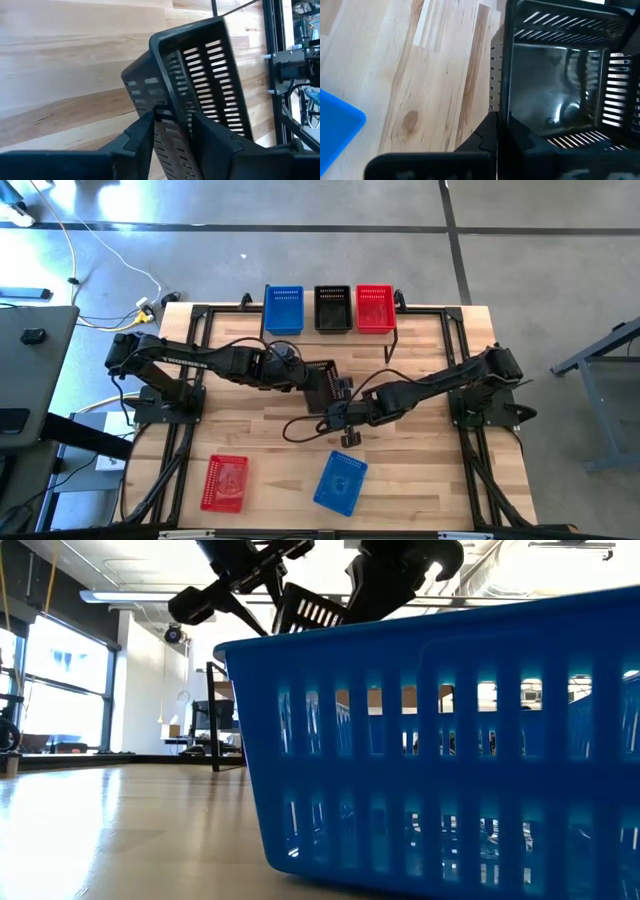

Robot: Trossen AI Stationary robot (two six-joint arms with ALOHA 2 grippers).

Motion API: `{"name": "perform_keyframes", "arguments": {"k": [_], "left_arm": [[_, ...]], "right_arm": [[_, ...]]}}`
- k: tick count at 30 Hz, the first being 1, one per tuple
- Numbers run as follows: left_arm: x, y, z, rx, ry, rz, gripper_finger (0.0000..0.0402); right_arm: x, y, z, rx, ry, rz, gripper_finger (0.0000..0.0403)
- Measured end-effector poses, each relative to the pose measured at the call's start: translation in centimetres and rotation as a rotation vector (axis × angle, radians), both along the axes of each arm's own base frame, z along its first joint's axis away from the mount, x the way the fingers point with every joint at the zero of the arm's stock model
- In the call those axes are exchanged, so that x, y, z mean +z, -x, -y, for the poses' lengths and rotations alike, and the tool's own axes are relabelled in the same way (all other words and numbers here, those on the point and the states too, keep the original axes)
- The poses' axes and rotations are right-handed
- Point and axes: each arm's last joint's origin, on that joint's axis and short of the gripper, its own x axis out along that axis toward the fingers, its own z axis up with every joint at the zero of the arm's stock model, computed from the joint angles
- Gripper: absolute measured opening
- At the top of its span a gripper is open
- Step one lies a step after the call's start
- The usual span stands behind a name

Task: Stack baskets on shelf by color
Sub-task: Stack the black bin on top of the other black bins on the shelf

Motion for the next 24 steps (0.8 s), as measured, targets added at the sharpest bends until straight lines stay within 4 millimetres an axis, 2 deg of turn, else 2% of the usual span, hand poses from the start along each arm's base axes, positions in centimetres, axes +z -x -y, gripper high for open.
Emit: {"name": "perform_keyframes", "arguments": {"k": [12,20,24], "left_arm": [[-1.0,-0.9,0.1,-0.042,-0.041,-0.035,0.0009],[-1.1,-0.9,0.2,-0.073,-0.063,-0.053,0.0003],[-1.1,-0.9,0.2,-0.079,-0.064,-0.055,0.0003]], "right_arm": [[0.0,0.0,0.0,-0.003,0.003,0.002,0.0],[0.0,0.0,0.0,-0.015,-0.011,0.006,0.0004],[0.0,-0.1,-0.1,-0.026,-0.048,0.013,0.0037]]}}
